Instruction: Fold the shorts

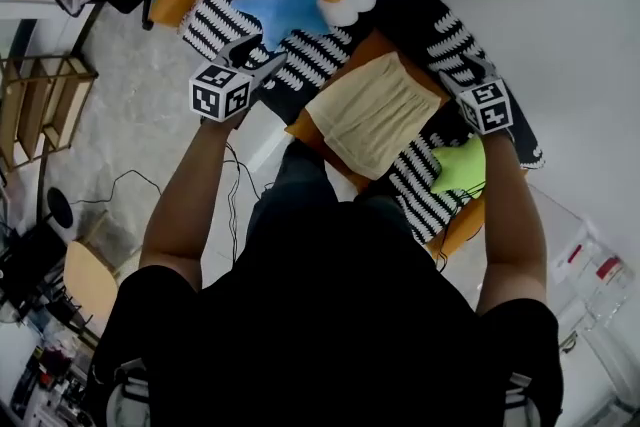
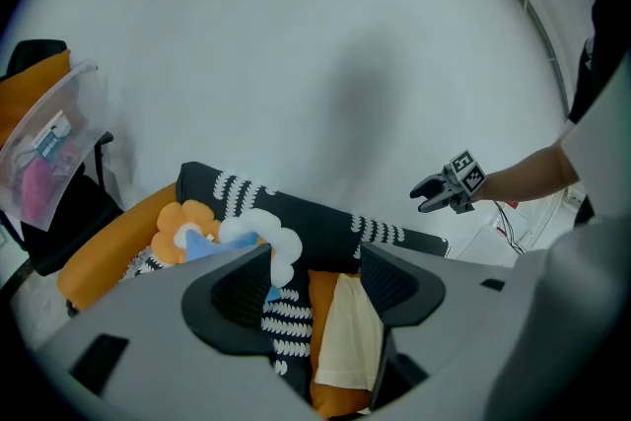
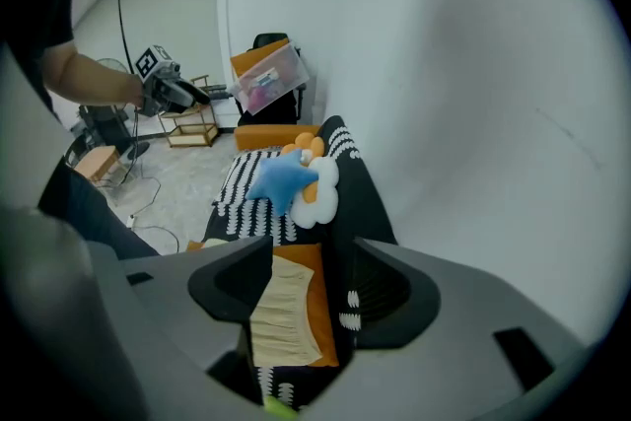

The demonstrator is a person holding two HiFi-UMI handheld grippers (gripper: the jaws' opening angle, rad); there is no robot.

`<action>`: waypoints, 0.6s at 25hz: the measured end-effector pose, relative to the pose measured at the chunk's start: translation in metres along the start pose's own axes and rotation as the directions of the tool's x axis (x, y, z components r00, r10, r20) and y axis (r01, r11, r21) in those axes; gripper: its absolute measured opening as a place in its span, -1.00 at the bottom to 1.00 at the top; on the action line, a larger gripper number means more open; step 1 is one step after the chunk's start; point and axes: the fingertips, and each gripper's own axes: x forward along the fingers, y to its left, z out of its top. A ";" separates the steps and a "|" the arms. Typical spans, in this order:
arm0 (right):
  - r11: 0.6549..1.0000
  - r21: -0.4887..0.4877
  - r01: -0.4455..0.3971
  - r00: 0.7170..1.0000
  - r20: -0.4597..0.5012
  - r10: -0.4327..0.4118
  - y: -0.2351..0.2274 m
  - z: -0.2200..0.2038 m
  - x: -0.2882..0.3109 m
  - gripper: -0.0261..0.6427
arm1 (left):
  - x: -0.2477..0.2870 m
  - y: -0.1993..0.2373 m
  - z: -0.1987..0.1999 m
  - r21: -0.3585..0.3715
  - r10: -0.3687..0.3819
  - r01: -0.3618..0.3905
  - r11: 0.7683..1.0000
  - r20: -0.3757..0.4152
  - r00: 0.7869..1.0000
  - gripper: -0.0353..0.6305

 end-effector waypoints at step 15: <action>0.953 -0.204 -0.225 0.964 -0.186 0.188 0.006 -0.054 0.139 -0.23 | 0.053 -0.006 -0.150 -0.125 0.083 -0.102 0.987 -0.145 0.986 -0.01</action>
